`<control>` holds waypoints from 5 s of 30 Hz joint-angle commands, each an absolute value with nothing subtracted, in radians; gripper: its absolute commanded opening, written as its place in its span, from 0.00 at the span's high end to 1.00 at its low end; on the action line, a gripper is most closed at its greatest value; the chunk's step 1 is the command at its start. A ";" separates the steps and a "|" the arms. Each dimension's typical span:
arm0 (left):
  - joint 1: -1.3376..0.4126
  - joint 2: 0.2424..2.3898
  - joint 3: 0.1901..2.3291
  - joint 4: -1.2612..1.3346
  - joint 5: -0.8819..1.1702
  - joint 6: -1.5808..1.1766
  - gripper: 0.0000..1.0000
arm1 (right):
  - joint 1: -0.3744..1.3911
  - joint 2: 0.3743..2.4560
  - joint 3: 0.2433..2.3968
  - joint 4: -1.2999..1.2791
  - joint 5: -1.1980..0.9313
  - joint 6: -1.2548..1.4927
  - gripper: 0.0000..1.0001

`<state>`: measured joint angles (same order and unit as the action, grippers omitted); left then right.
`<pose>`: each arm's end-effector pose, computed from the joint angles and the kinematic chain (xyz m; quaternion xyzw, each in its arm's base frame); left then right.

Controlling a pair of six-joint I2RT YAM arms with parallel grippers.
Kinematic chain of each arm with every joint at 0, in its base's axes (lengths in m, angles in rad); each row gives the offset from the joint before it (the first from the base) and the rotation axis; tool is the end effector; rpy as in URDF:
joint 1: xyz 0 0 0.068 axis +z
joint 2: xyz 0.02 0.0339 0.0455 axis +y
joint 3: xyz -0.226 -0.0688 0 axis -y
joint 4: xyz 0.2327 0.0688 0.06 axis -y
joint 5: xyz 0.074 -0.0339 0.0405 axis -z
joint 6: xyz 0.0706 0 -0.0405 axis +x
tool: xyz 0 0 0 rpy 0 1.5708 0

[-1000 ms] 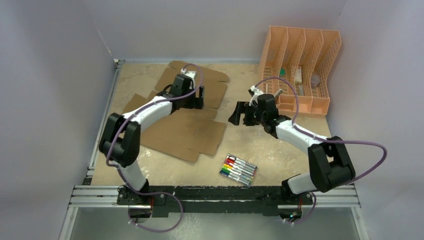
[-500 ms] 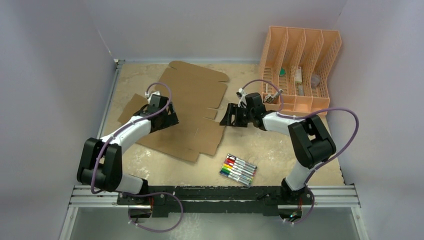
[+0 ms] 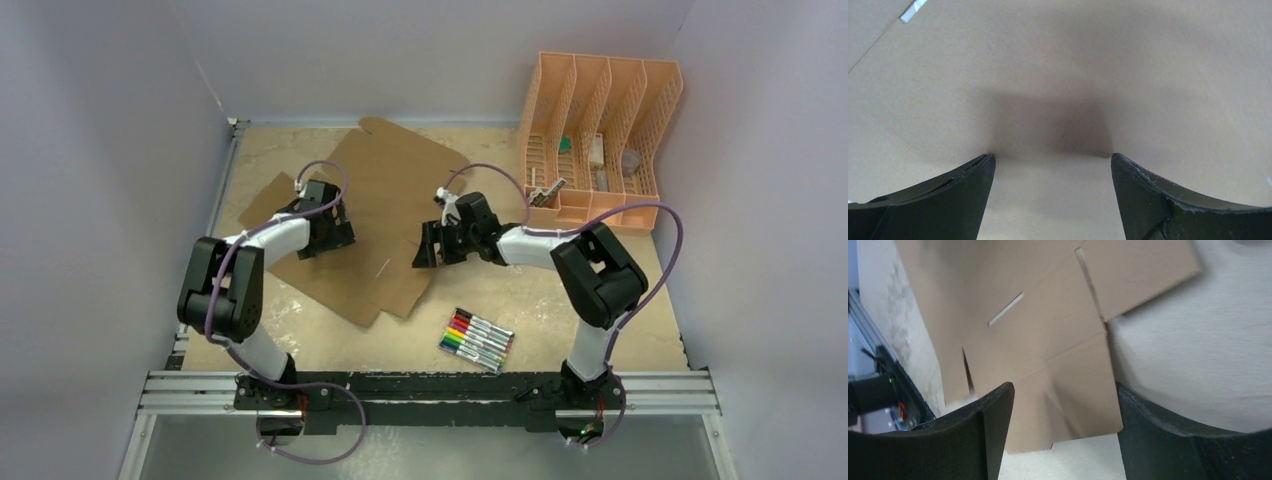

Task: Fold the paper box

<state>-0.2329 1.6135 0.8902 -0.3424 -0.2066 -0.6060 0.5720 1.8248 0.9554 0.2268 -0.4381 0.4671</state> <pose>0.3079 -0.0582 0.1050 -0.2039 0.9416 -0.0100 0.2677 0.3060 0.2326 0.1105 -0.1429 0.8666 0.3856 0.2828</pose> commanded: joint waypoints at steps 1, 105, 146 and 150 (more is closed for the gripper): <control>-0.200 1.707 1.031 -0.364 -0.247 -0.490 0.14 | 0.688 1.807 1.004 0.068 -0.453 0.350 0.26; -0.108 2.073 1.413 -0.375 -0.239 -0.457 0.16 | 0.880 1.886 1.303 -0.317 -0.359 0.220 0.05; -0.110 1.858 1.324 -0.406 -0.196 -0.559 0.16 | 0.330 2.217 1.830 -0.381 -0.345 0.104 0.13; -0.111 1.898 1.340 -0.403 -0.164 -0.538 0.17 | 0.332 2.164 1.695 -0.364 -0.385 0.111 0.20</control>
